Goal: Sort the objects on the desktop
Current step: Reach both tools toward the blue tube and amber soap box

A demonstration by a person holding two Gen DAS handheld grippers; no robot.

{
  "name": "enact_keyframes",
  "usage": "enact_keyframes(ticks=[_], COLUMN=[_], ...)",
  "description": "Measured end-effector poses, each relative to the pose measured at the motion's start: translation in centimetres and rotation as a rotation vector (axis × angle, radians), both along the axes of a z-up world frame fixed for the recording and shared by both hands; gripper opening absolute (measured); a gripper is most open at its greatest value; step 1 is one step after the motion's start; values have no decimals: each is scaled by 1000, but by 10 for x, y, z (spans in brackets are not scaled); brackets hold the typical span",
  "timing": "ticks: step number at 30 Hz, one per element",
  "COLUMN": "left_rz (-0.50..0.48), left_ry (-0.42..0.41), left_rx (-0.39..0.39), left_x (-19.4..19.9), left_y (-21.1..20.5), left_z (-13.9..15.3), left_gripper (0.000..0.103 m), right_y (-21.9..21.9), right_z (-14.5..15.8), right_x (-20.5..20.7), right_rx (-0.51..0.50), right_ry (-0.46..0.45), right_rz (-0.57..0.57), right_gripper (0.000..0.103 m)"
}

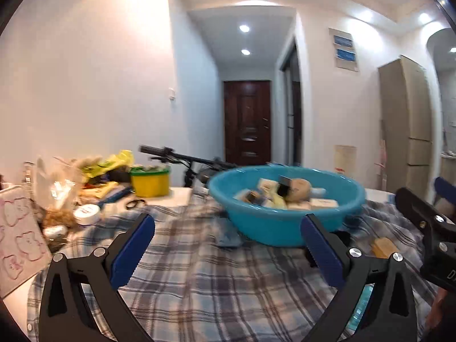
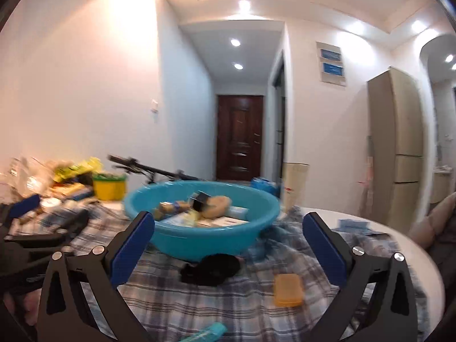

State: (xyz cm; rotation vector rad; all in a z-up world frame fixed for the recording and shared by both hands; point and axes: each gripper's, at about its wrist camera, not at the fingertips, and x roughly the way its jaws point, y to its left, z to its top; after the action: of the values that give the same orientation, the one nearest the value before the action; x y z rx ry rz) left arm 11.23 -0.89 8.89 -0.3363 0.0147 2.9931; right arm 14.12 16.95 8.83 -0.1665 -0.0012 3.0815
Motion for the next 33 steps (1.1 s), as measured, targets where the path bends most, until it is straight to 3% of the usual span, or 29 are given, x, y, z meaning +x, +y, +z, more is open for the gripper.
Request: enact_keyframes(ticks=[2, 5, 9, 15, 20, 24, 28, 33], left_rz=[-28, -8, -13, -95, -80, -106, -87, -99], left_ry=[-15, -4, 18, -63, -67, -67, -71, -83], left_rx=[26, -7, -17, 52, 31, 24, -45, -43], left_x=[0, 2, 7, 1, 3, 9, 14, 15], left_y=[-1, 3, 5, 4, 4, 5, 12, 11], left_z=[0, 0, -1, -5, -1, 5, 8, 7], left_gripper=[103, 103, 103, 103, 103, 103, 103, 103], right_y=[5, 12, 18, 19, 13, 13, 12, 15], right_z=[-1, 0, 0, -5, 2, 7, 8, 9], right_x=[2, 6, 3, -2, 8, 16, 20, 21], right_rx=[-39, -85, -76, -58, 16, 1, 23, 16], right_ry=[-3, 26, 10, -46, -28, -35, -43, -67], right_rz=[13, 19, -21, 7, -16, -6, -17, -18], right_gripper=[103, 103, 103, 103, 103, 103, 103, 103])
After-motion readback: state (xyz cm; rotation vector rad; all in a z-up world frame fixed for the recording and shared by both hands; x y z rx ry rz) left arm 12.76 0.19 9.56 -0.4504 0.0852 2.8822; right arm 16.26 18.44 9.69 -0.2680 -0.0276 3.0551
